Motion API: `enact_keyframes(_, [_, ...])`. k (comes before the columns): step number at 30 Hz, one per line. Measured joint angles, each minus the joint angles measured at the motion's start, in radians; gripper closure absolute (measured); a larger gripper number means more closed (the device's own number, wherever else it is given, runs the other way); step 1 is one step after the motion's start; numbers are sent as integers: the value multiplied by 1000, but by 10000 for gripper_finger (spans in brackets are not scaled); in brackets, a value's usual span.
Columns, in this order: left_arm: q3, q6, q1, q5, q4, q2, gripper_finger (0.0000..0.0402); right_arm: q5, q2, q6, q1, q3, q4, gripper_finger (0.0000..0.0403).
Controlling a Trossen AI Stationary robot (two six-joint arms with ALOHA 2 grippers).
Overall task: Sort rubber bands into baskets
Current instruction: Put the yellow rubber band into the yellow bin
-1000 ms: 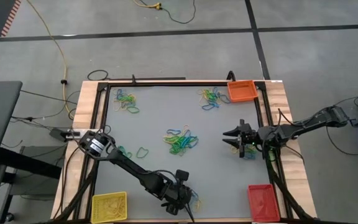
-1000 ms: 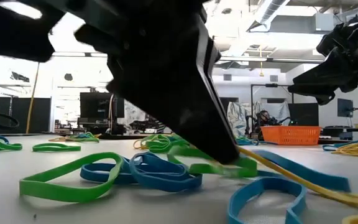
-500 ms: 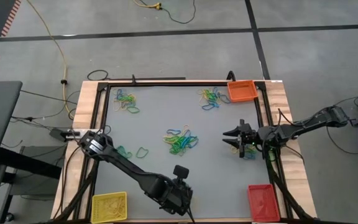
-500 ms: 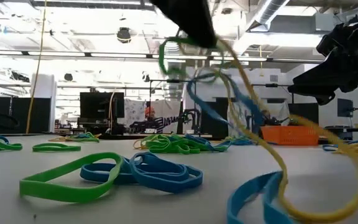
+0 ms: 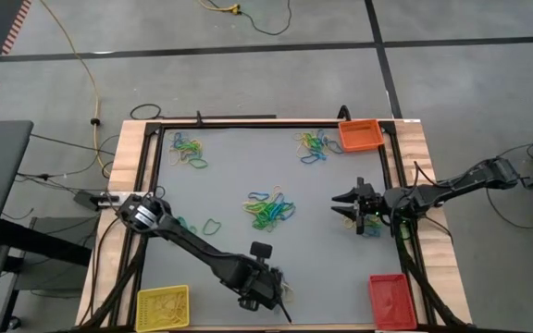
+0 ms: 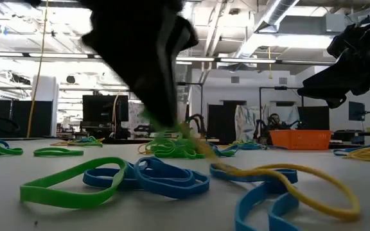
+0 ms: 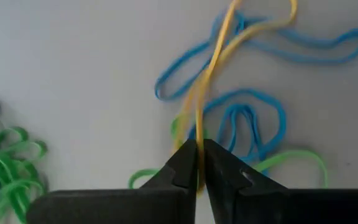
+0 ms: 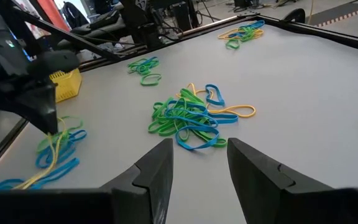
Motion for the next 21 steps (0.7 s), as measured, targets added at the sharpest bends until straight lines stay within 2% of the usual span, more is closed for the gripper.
enact_keyframes(10, [-18, -17, 0, -14, 33, -1, 294, 0, 0, 1, 0, 0, 0, 223])
enact_keyframes(18, [-18, 19, 6, -18, 121, -1, 291, 0, 0, 0, 0, 0, 0, 223])
enact_keyframes(21, [-18, 57, 12, 54, 217, -1, 294, 0, 0, 1, 0, 0, 0, 223])
